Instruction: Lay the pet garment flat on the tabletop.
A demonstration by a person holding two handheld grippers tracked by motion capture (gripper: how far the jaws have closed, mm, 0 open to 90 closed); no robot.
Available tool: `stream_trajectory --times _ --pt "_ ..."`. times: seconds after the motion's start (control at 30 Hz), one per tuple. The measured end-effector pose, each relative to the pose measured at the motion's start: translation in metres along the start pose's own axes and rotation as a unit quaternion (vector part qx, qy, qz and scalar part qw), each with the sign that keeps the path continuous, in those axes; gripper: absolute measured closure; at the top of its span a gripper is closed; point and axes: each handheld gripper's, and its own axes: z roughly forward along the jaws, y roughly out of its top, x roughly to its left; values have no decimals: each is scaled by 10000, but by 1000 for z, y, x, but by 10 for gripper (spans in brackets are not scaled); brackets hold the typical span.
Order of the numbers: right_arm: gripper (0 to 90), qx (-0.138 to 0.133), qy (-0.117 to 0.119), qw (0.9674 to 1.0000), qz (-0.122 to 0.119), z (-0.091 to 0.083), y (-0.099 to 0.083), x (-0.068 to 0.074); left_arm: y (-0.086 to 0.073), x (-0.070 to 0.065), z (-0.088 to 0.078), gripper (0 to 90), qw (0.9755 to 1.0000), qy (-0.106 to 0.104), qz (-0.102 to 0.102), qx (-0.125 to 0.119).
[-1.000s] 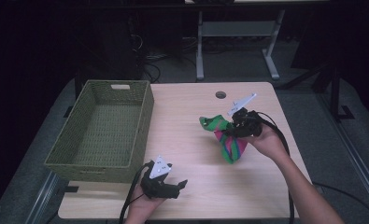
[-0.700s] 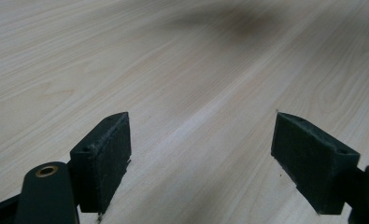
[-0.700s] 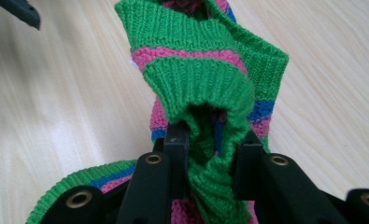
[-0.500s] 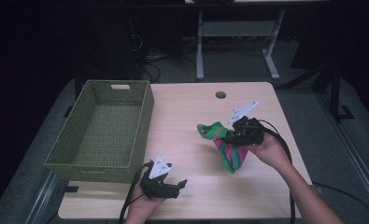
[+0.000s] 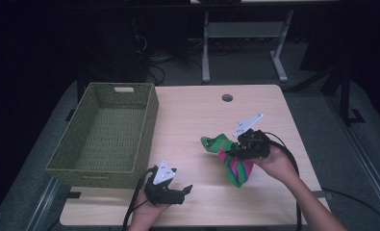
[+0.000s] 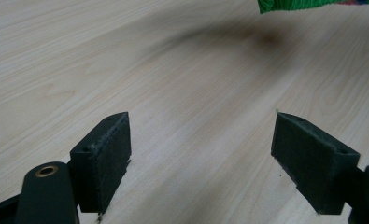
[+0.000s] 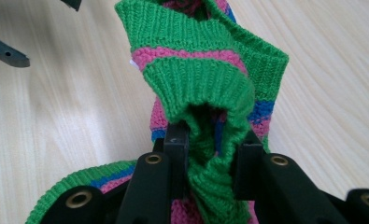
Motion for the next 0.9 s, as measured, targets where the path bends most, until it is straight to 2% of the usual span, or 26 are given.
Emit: stream_trajectory --times 0.13,0.33,0.5,0.67,0.9 --pt "725 14 55 10000 -15 3 -1 1 0 0 0 197 10000 1 -7 -24" --pt "721 33 211 9998 -45 10 -1 10 0 0 -1 196 9999 -15 -123 -119" --pt "722 150 337 9992 -123 21 -3 15 0 1 -1 196 9998 -16 -138 -129" --pt "714 228 559 9981 -127 35 -6 22 0 1 -2 197 9998 -13 -129 -148" --pt "694 313 705 9969 -178 47 -7 30 0 1 -2 196 9998 0 -123 -169"
